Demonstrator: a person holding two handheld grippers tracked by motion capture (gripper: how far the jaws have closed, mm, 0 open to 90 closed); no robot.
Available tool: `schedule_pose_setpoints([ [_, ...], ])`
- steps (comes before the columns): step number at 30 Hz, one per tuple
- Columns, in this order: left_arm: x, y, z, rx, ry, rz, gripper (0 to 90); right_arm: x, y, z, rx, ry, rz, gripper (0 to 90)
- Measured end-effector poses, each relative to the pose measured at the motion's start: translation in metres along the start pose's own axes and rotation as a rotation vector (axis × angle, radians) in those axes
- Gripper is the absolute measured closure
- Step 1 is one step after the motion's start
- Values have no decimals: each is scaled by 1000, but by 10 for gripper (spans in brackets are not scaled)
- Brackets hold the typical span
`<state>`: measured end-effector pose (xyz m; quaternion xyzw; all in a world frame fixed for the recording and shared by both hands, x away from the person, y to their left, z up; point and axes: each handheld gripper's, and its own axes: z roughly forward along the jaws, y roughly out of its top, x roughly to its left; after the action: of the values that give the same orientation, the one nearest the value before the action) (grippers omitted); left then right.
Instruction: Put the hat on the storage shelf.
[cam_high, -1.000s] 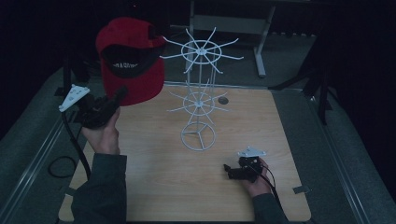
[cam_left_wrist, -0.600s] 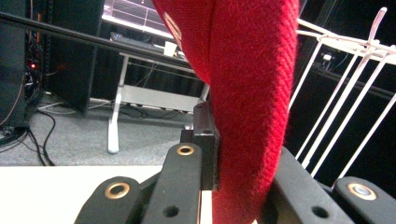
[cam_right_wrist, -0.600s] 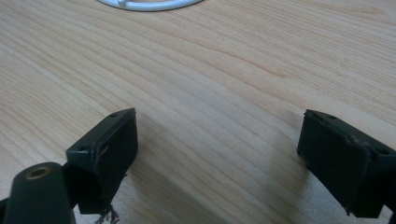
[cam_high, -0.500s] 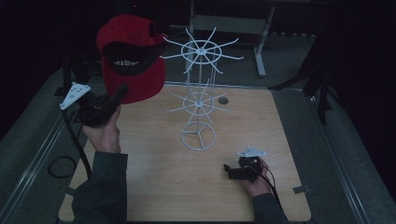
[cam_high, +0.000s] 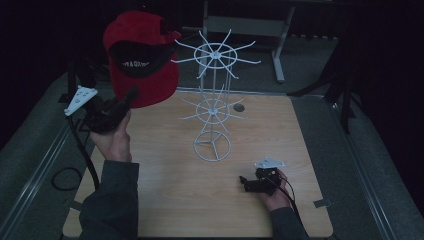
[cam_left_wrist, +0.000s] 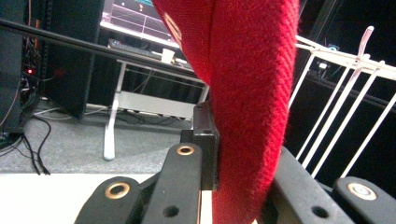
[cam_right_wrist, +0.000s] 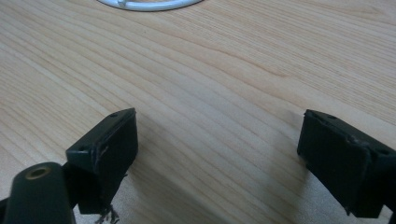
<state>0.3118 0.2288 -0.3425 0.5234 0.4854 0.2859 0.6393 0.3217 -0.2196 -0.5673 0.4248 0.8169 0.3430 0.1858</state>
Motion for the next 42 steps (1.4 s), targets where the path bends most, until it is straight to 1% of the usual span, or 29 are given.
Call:
schedule_pose_setpoints([
  [5, -2, 0, 1, -6, -8, 0, 854, 0, 0, 0, 0, 0, 0, 121],
  [9, -4, 1, 1, -23, -11, -4, 855, 0, 0, 0, 0, 1, 0, 121],
  [14, -4, 3, 0, -33, -18, -5, 854, 0, 0, 0, 0, 0, -1, 121],
  [17, -6, 2, -2, -32, -30, 7, 855, 0, 0, 0, 0, 0, -1, 121],
  [18, -6, -1, -3, -30, -38, 9, 854, 0, 0, 0, 0, 0, -2, 121],
  [20, -5, -3, -3, -30, -39, 4, 854, 0, 0, 0, 1, 0, -2, 121],
  [22, -3, -6, -3, -30, -43, -9, 854, 0, 0, 0, 1, 0, -2, 121],
  [24, -1, -9, -4, -27, -49, -13, 854, 0, 0, 0, 1, 0, -2, 121],
  [28, 0, -14, -6, -27, -56, 2, 854, 0, 0, 0, 1, 0, -2, 121],
  [30, 1, -22, -9, -28, -62, 0, 854, 0, 0, 0, 0, 1, -2, 121],
  [31, 1, -22, -9, -28, -62, 0, 854, 0, 0, 0, -1, 1, -2, 121],
  [34, 1, -34, -11, -21, -69, 8, 854, 0, 0, 0, -1, 1, -2, 121],
  [36, 0, -42, -12, -15, -70, 34, 853, 0, 0, 0, -1, 1, -2, 121],
  [39, 1, -56, -9, 11, -74, 45, 853, 0, 0, 0, -1, 1, -2, 121],
  [41, 2, -65, -7, 31, -73, 39, 853, 0, 0, 0, -1, 1, -3, 121],
  [42, 3, -69, -7, 29, -75, 31, 853, 0, 0, 0, -1, 1, -3, 121],
])
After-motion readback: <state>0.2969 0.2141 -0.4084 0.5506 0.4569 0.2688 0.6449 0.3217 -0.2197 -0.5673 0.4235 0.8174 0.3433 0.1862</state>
